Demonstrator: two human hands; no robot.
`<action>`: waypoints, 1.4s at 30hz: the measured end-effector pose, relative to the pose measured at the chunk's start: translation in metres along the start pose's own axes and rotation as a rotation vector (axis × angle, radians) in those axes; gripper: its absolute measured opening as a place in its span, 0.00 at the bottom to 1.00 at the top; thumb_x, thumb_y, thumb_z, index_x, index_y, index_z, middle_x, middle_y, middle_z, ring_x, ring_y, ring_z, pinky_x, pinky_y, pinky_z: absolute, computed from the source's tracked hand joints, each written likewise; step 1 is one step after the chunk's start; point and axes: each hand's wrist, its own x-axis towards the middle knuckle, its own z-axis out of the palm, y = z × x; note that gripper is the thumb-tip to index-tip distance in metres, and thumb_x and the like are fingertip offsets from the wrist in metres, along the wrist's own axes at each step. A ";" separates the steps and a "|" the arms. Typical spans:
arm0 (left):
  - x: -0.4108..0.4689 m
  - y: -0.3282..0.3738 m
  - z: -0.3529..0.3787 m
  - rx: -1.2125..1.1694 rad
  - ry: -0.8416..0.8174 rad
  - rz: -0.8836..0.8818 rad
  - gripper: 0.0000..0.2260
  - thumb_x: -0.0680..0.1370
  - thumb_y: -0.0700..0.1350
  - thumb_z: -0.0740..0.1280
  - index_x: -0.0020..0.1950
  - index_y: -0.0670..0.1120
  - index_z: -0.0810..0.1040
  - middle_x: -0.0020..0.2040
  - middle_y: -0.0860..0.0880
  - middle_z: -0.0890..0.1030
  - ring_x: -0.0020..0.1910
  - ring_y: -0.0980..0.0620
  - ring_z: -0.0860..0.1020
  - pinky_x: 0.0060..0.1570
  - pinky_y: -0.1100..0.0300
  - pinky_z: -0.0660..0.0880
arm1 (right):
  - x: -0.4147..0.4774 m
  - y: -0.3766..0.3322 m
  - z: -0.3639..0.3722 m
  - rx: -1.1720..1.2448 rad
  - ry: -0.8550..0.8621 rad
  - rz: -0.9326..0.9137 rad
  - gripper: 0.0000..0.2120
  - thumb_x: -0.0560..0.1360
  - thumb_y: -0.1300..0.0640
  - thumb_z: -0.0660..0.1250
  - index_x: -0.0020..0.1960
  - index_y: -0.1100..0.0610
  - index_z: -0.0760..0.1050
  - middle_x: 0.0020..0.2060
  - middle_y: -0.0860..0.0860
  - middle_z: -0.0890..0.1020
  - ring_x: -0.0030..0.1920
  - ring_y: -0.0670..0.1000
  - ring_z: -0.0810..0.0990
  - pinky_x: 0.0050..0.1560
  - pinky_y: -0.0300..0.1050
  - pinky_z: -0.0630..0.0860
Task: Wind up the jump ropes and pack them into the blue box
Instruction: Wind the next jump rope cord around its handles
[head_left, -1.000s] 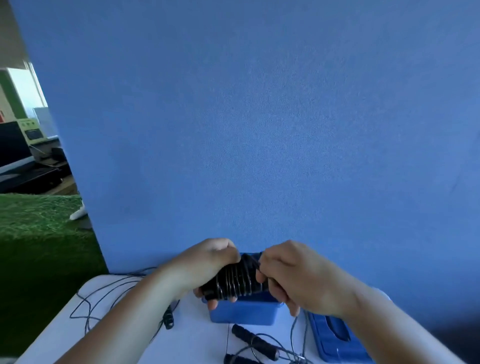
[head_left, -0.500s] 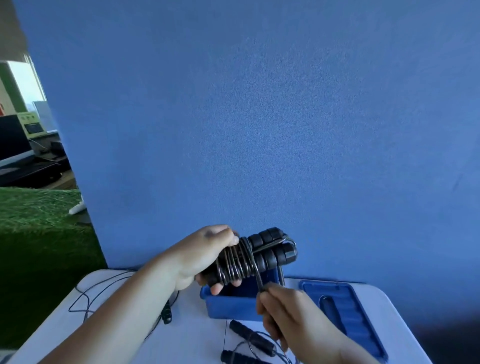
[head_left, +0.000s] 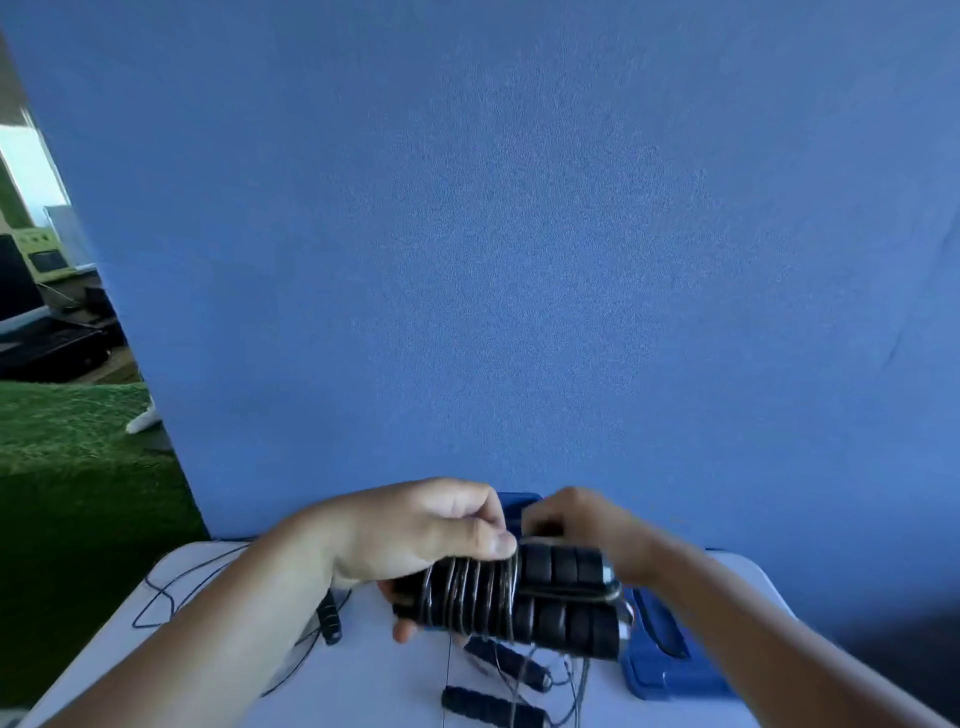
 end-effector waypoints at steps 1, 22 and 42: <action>0.002 -0.003 0.000 0.057 0.011 -0.019 0.18 0.70 0.67 0.74 0.44 0.55 0.77 0.35 0.52 0.79 0.35 0.44 0.74 0.38 0.44 0.69 | 0.007 -0.003 -0.010 -0.088 0.015 -0.002 0.16 0.72 0.48 0.75 0.35 0.54 0.72 0.27 0.43 0.69 0.31 0.42 0.65 0.34 0.46 0.67; 0.013 -0.024 -0.004 -0.087 0.503 -0.128 0.14 0.84 0.57 0.60 0.54 0.47 0.76 0.39 0.39 0.86 0.28 0.43 0.79 0.22 0.65 0.60 | 0.001 -0.050 0.006 0.040 0.301 0.007 0.12 0.79 0.55 0.63 0.38 0.57 0.76 0.29 0.47 0.81 0.29 0.51 0.77 0.35 0.48 0.76; 0.019 0.006 0.042 -0.599 0.614 -0.006 0.20 0.78 0.60 0.67 0.52 0.42 0.79 0.37 0.41 0.81 0.28 0.42 0.79 0.29 0.54 0.74 | -0.007 -0.026 0.010 -0.151 0.786 -0.497 0.04 0.78 0.60 0.71 0.52 0.54 0.81 0.41 0.46 0.81 0.38 0.47 0.80 0.40 0.42 0.78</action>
